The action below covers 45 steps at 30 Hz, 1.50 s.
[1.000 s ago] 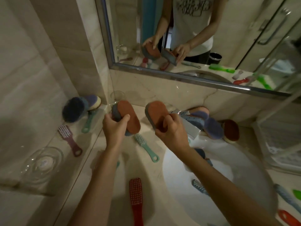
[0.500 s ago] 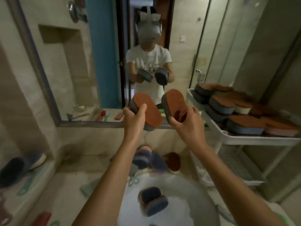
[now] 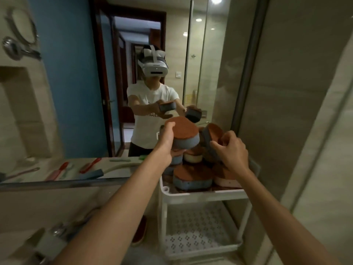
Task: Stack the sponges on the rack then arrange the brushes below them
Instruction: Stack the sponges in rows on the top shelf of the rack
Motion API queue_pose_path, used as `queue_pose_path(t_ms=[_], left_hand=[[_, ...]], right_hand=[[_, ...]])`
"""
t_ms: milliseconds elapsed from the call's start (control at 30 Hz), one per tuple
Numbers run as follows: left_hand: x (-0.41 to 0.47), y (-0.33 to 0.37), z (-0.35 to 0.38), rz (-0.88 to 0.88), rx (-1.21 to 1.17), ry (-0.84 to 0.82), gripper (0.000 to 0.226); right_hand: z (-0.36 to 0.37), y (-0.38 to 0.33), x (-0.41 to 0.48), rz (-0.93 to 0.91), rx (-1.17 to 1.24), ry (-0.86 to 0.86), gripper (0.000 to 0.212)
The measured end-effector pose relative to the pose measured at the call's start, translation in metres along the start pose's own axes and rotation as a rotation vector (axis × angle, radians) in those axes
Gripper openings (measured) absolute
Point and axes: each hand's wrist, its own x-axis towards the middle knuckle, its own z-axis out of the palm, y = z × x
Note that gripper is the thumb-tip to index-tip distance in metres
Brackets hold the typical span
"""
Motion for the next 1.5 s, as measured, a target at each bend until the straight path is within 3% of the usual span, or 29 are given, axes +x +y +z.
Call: queue_pose_path(t_ms=[100,233,600,900,1233,1333,1500], left_hand=[[0.023,-0.006,0.019,-0.063,-0.151,-0.023,0.052],[0.048,-0.015,0.025,-0.122,-0.207,-0.111,0.058],[0.080,-0.025,0.005,-0.163,-0.290,-0.180,0.058],[0.082,-0.025,0.002,-0.174,-0.300,-0.196,0.061],[0.075,-0.026,0.010,-0.136,-0.252,-0.154,0.051],[0.068,-0.021,0.020,-0.100,-0.198,-0.191,0.046],[0.067,-0.011,0.036,-0.058,-0.138,-0.216,0.043]], right_hand=[[-0.004,0.021,0.017,0.066,0.005,-0.055,0.024],[0.009,0.032,0.033,0.089,-0.006,-0.089,0.036],[0.041,0.040,0.047,-0.081,-0.203,-0.174,0.039],[0.051,0.040,0.045,-0.176,-0.478,-0.200,0.042],[0.040,0.032,0.044,-0.202,-0.563,-0.331,0.039],[0.034,0.029,0.045,-0.164,-0.515,-0.379,0.040],[0.020,0.033,0.036,-0.116,0.042,-0.031,0.041]])
